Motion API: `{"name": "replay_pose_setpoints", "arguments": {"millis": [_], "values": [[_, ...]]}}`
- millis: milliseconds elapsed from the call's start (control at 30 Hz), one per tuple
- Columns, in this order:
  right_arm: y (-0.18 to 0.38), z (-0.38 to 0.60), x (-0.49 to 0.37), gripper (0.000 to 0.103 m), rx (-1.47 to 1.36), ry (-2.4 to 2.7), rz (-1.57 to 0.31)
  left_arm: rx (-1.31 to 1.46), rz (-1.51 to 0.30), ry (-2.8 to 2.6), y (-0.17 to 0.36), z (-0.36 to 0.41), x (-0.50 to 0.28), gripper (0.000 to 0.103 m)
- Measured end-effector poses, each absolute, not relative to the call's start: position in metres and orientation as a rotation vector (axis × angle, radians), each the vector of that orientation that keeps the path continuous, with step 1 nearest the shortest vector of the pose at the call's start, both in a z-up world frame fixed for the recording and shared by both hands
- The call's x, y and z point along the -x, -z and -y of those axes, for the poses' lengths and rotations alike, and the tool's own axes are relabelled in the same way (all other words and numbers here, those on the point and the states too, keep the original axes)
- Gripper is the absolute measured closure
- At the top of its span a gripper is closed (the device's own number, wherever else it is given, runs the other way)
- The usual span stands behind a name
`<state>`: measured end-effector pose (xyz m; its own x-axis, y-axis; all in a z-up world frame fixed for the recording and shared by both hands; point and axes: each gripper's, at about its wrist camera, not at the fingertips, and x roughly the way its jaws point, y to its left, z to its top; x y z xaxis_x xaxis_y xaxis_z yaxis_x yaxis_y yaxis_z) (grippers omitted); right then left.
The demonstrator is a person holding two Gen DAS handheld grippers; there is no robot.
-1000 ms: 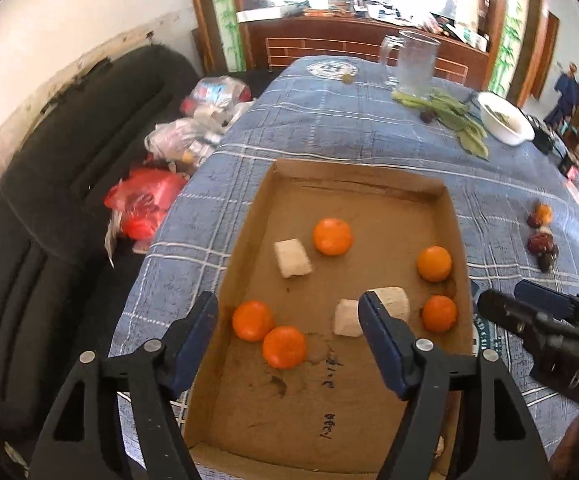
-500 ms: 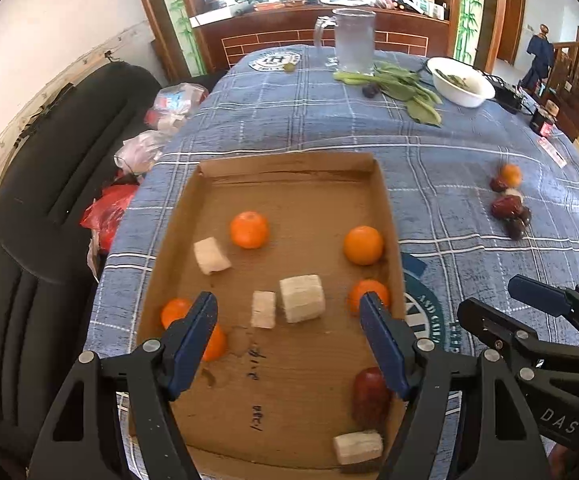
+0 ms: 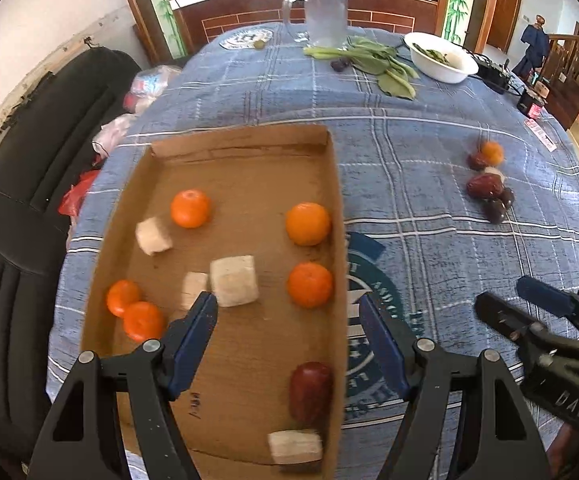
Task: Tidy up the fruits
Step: 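Move both tools back toward the remaining fruit on the cloth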
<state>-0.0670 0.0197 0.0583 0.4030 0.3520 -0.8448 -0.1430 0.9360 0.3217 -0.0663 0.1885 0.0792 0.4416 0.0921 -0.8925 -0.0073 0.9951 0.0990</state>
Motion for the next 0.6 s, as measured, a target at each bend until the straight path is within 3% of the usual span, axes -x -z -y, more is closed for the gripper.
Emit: {"name": "replay_pose_setpoints", "arguments": {"millis": [600], "values": [[-0.043, 0.097, 0.007, 0.032, -0.223, -0.189, -1.093, 0.084, -1.127, 0.075, -0.07, -0.132, 0.016, 0.03]]}}
